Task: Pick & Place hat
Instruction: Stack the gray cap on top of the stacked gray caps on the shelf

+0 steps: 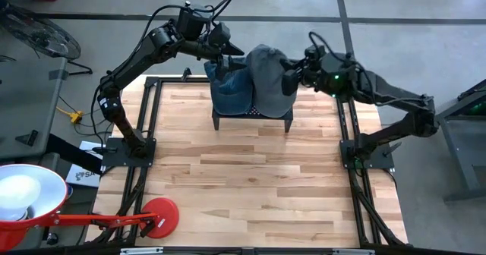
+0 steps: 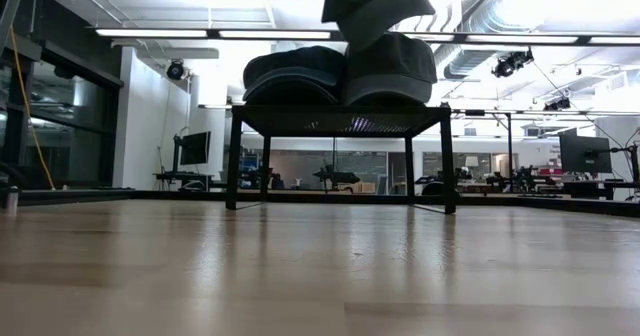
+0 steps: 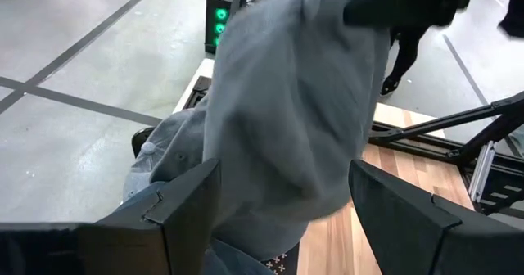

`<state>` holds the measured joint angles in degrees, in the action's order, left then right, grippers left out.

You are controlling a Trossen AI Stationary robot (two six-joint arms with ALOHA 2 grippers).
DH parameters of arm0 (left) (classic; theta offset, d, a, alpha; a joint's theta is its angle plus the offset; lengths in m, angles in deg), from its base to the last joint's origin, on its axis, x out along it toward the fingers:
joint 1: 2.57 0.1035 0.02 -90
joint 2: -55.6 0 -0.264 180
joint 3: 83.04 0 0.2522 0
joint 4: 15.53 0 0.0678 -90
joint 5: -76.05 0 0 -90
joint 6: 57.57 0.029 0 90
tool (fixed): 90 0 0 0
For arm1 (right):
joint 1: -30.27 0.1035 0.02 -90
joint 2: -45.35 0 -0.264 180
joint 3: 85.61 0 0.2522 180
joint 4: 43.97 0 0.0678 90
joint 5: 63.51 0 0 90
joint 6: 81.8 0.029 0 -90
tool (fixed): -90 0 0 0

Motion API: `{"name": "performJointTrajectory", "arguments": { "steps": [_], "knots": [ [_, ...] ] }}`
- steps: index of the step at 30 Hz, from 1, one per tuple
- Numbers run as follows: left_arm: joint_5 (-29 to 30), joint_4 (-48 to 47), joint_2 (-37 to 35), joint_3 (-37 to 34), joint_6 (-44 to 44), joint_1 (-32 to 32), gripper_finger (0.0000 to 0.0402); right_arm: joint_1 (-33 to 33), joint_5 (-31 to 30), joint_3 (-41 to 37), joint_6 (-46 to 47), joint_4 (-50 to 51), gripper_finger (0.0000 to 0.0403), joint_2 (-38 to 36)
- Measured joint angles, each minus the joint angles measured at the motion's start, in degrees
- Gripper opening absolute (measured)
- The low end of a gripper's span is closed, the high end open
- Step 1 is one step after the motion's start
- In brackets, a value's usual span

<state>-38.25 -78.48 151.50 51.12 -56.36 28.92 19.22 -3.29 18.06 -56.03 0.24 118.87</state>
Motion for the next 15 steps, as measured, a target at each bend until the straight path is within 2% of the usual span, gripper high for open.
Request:
{"name": "performJointTrajectory", "arguments": {
  "steps": [7,15],
  "knots": [
    [0.0,0.0,0.0,0.0,0.0,0.0,0.0266,0.3,-3.0,-4.2,1.3,-5.8,0.0003,0.0],
    [-0.4,0.0,0.0,0.0,-0.1,0.0,0.0266,-0.1,-6.8,-4.3,2.5,-3.4,0.0003,-0.1]
  ]
}}
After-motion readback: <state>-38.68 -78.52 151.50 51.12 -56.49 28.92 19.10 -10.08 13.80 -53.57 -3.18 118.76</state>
